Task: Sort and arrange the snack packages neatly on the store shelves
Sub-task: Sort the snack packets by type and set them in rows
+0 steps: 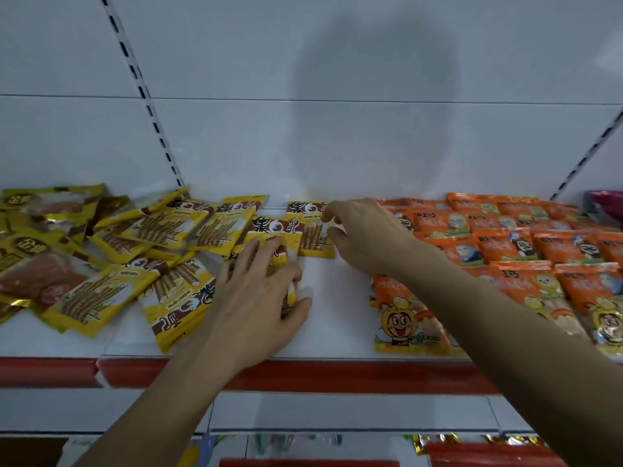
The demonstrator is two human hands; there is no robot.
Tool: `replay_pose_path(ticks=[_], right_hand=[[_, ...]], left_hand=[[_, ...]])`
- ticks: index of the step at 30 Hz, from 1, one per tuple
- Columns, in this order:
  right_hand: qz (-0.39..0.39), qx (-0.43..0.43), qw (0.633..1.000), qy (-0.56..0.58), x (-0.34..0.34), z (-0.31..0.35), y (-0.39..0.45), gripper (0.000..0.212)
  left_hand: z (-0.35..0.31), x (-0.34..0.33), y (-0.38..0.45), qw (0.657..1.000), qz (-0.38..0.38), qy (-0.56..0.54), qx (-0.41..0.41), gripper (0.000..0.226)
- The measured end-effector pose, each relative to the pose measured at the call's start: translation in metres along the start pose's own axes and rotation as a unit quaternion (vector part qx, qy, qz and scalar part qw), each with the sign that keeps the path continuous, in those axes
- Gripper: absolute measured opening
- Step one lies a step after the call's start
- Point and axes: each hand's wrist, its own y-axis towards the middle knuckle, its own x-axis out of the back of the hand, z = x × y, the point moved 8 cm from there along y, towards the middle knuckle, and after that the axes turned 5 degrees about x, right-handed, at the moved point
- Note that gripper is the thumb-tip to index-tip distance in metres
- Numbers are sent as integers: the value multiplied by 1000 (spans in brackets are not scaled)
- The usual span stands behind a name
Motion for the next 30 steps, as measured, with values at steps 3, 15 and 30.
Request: replay_pose_path(ticks=[3, 15, 30], right_hand=[[36, 18, 998, -40, -17, 10, 12, 34], [62, -84, 973, -206, -27, 9, 5, 23], [-5, -171, 983, 72, -43, 40, 57, 43]], left_hand=[[23, 5, 4, 999, 10, 9, 50, 49], [59, 9, 20, 996, 85, 13, 23, 59], [78, 10, 16, 994, 58, -76, -52, 46]])
